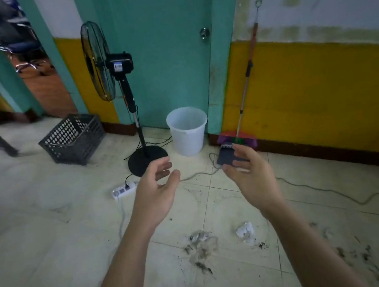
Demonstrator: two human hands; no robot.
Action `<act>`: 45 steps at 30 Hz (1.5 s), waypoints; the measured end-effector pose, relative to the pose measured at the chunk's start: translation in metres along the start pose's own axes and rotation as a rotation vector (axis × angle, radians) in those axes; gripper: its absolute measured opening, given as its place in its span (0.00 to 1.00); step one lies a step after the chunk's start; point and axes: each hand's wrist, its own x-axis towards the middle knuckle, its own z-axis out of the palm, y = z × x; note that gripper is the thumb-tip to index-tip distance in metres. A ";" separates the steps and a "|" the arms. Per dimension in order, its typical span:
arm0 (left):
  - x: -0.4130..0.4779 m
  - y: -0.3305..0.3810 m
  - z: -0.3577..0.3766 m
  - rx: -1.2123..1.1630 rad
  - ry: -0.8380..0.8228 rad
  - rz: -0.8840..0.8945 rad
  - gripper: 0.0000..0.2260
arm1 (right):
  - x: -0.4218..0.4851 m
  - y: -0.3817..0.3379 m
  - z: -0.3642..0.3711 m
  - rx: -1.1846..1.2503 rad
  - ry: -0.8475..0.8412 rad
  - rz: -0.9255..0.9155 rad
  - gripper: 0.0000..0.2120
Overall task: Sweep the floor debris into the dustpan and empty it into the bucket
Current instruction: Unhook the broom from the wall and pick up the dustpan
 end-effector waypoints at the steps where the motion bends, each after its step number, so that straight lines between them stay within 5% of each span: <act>1: 0.002 -0.001 -0.002 0.001 0.005 -0.005 0.16 | 0.002 0.000 0.005 -0.005 -0.018 0.007 0.26; 15: 0.111 -0.051 -0.030 0.104 -0.014 -0.091 0.16 | 0.100 0.022 0.088 -0.012 -0.080 0.134 0.26; 34: 0.280 -0.069 -0.050 0.117 -0.128 -0.075 0.17 | 0.230 0.016 0.149 -0.048 0.035 0.230 0.25; 45: 0.413 -0.093 -0.055 0.082 -0.342 -0.033 0.15 | 0.309 0.001 0.209 -0.092 0.213 0.298 0.24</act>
